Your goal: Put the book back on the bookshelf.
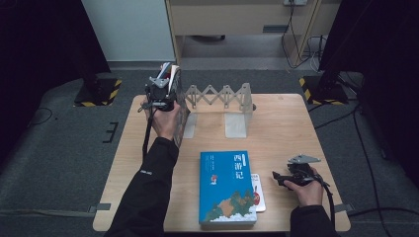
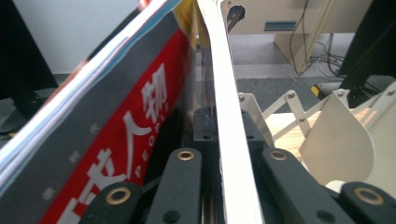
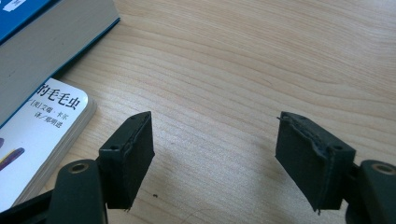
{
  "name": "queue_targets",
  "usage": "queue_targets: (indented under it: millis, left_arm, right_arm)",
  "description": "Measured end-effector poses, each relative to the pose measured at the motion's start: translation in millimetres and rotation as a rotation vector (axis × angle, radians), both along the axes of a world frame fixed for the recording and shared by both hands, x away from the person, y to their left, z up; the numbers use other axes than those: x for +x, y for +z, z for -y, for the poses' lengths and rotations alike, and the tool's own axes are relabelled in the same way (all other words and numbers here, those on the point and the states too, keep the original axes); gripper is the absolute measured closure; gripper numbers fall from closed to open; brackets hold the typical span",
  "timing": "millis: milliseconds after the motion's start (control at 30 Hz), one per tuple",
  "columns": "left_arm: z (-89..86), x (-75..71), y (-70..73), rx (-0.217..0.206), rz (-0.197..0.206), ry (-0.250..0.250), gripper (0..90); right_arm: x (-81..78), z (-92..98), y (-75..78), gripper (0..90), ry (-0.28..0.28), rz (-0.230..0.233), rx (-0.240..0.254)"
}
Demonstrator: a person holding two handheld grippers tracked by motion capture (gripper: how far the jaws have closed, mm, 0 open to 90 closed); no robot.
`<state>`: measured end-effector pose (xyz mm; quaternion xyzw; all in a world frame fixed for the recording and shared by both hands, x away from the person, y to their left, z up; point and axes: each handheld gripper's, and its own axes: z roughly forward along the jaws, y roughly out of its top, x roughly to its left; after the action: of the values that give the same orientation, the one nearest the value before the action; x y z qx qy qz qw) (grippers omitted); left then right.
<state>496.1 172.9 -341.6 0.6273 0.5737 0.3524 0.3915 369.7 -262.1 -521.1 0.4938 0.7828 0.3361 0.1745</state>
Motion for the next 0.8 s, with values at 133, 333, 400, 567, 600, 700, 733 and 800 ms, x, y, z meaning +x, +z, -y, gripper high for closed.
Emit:
queue_targets:
  millis: [133, 333, 400, 567, 600, 700, 733, 800]
  left_arm:
    - [-1.6, -0.4, 0.0, 0.014, 0.003, 0.009, 80.9]
    - [0.3, -6.4, -1.5, 0.043, 0.013, -0.015, 67.9]
    - [-0.6, -10.3, -2.5, 0.037, 0.018, -0.028, 65.9]
    - [-6.2, -24.5, -4.0, -0.012, 0.040, -0.098, 56.6]
    - [-7.5, -26.8, -4.1, -0.018, 0.044, -0.111, 55.0]
    - [-12.7, -37.1, -4.6, -0.049, 0.068, -0.163, 49.2]
    - [-14.3, -41.2, -4.8, -0.063, 0.081, -0.183, 47.1]
    - [-17.5, -47.1, -4.9, -0.081, 0.089, -0.204, 44.7]
  right_arm:
    - [-0.1, -0.2, 0.0, 27.7, 0.006, -0.001, -0.004]
    - [-0.4, -0.9, 0.1, 27.6, 0.006, -0.004, -0.006]
    - [-0.5, -1.1, 0.3, 27.6, 0.008, -0.003, -0.007]
    - [-0.2, -1.1, 0.3, 27.5, 0.007, -0.003, -0.010]
    - [-0.2, -1.1, 0.3, 27.4, 0.007, -0.004, -0.009]
    - [-0.2, -0.9, 0.6, 27.2, 0.010, 0.001, -0.012]
    - [-0.4, -1.0, 0.6, 27.2, 0.007, -0.001, -0.012]
    - [-0.7, -1.1, 0.8, 27.0, 0.004, -0.003, -0.012]
